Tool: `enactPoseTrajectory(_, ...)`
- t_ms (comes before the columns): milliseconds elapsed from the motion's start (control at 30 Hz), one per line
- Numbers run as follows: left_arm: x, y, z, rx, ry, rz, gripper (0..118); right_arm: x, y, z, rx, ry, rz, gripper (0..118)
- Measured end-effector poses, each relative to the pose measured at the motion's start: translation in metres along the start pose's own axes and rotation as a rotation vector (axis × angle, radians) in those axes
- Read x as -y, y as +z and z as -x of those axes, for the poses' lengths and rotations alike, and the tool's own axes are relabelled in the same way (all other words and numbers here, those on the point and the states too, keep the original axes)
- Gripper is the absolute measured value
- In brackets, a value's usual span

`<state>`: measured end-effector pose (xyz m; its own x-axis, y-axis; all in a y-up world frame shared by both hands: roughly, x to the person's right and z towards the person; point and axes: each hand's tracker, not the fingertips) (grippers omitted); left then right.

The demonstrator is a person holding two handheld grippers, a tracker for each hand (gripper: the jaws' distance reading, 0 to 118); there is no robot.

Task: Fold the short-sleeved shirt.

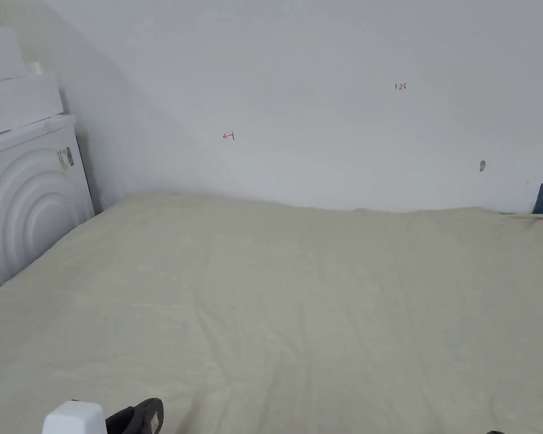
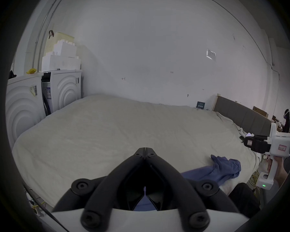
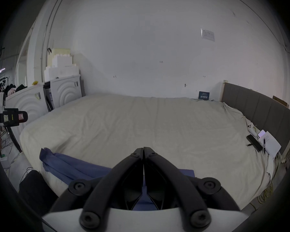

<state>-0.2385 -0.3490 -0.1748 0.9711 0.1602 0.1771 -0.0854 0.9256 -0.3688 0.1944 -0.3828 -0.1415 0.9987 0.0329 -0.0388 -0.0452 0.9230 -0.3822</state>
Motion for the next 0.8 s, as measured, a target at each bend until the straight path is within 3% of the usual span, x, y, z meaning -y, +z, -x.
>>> enactPoseTrajectory(133,0.005,-0.005,0.016,0.005,0.054,0.043,0,0.0,-0.002,-0.003,-0.018,-0.053,0.006,0)
enactPoseTrajectory(167,0.007,-0.008,0.023,0.012,0.09,0.057,6,-0.001,-0.001,-0.002,-0.015,-0.062,-0.002,0)
enactPoseTrajectory(200,0.013,-0.012,0.034,0.005,0.16,0.051,18,0.0,-0.001,-0.003,-0.019,-0.072,-0.009,0)
enactPoseTrajectory(233,0.019,-0.018,0.047,-0.014,0.24,0.049,42,0.0,-0.001,-0.004,-0.031,-0.079,-0.007,0)
enactPoseTrajectory(300,0.034,-0.027,0.074,-0.042,0.398,0.073,49,-0.001,0.0,-0.004,-0.042,-0.091,-0.001,0)
enactPoseTrajectory(367,0.053,-0.036,0.101,-0.012,0.562,0.11,73,0.002,0.001,-0.005,-0.053,-0.091,0.003,0)
enactPoseTrajectory(400,0.061,-0.038,0.106,-0.01,0.638,0.116,78,0.004,0.001,-0.004,-0.057,-0.093,0.006,0)
enactPoseTrajectory(500,0.096,-0.047,0.131,0.007,0.814,0.122,79,0.008,0.0,-0.005,-0.072,-0.113,0.02,0)
enactPoseTrajectory(600,0.119,-0.065,0.149,-0.007,0.829,0.199,79,0.013,-0.002,-0.007,-0.078,-0.123,0.043,0)
enactPoseTrajectory(700,0.123,-0.078,0.135,0.071,0.903,0.311,80,0.015,-0.003,-0.008,-0.079,-0.124,0.054,0)
enactPoseTrajectory(800,0.134,-0.093,0.138,0.138,0.924,0.311,80,0.017,-0.005,-0.009,-0.081,-0.143,0.064,0)
